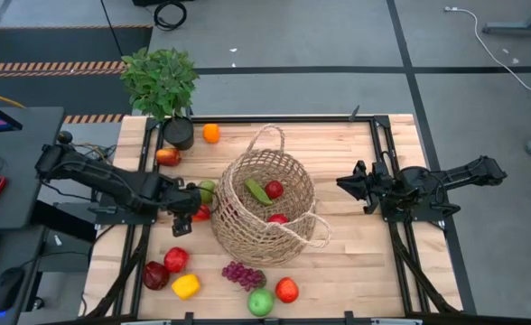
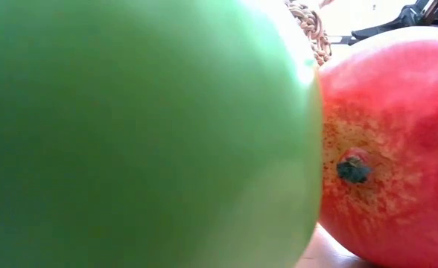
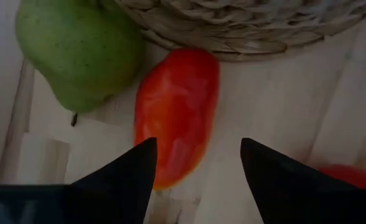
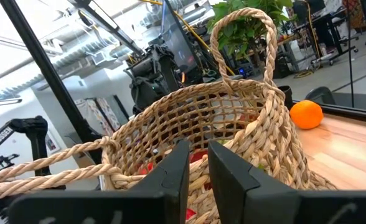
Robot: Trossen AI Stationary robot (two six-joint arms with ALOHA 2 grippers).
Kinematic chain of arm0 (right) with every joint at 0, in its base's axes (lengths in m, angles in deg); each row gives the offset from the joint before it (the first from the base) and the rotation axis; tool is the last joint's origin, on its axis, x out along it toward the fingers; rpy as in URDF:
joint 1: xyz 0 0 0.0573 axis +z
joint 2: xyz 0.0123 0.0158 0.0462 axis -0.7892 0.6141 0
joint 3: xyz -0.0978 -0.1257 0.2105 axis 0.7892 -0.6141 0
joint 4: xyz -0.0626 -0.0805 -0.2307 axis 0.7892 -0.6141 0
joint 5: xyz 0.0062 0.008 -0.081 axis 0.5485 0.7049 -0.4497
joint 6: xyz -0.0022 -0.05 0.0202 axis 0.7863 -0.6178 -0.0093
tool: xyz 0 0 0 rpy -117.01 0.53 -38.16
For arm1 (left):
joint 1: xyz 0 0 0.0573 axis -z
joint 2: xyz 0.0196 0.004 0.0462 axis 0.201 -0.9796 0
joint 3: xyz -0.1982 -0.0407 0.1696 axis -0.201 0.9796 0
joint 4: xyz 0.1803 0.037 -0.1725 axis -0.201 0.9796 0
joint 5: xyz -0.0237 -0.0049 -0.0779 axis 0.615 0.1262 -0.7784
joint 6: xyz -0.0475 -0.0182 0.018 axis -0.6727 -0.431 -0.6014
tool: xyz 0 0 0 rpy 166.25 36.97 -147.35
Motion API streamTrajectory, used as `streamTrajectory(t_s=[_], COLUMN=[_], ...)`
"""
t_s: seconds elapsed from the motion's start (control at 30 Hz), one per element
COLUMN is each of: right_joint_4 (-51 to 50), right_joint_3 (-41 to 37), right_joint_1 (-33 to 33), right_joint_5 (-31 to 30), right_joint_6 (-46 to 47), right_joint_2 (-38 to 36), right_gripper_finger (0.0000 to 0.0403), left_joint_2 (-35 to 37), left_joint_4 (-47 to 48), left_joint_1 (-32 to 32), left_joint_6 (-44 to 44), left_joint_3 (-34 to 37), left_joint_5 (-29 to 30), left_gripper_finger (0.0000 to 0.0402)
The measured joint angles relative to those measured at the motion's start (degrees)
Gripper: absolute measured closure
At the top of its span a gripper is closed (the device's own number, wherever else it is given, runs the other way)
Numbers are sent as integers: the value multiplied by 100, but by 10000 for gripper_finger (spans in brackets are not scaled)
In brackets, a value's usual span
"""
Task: Build produce basket
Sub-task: Put the mango into the basket
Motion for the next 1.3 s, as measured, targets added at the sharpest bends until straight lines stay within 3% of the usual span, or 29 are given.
streamTrajectory(t_s=[0.17, 0.43, 0.57, 1.03, 1.3], right_joint_4=[0, 0, 0, 49, 42], right_joint_3=[0, 0, 0, 0, 0], right_joint_1=[0, 0, 0, 2, 2], right_joint_5=[0, 0, 0, 2, 2], right_joint_6=[0, 0, 0, 2, 2], right_joint_2=[0, 0, 0, 0, -2], right_gripper_finger=[338, 338, 338, 338, 338], left_joint_2=[2, 2, -13, -1335, -1730], left_joint_4=[6, -25, -94, -423, -454], left_joint_1=[-60, -58, -58, 1, 1], left_joint_6=[-227, 208, 667, 781, 669], left_joint_3=[5, 7, 18, 23, 23], left_joint_5=[24, 215, 474, 527, 522], left_gripper_finger=[150, 47, 15, 11, 14])
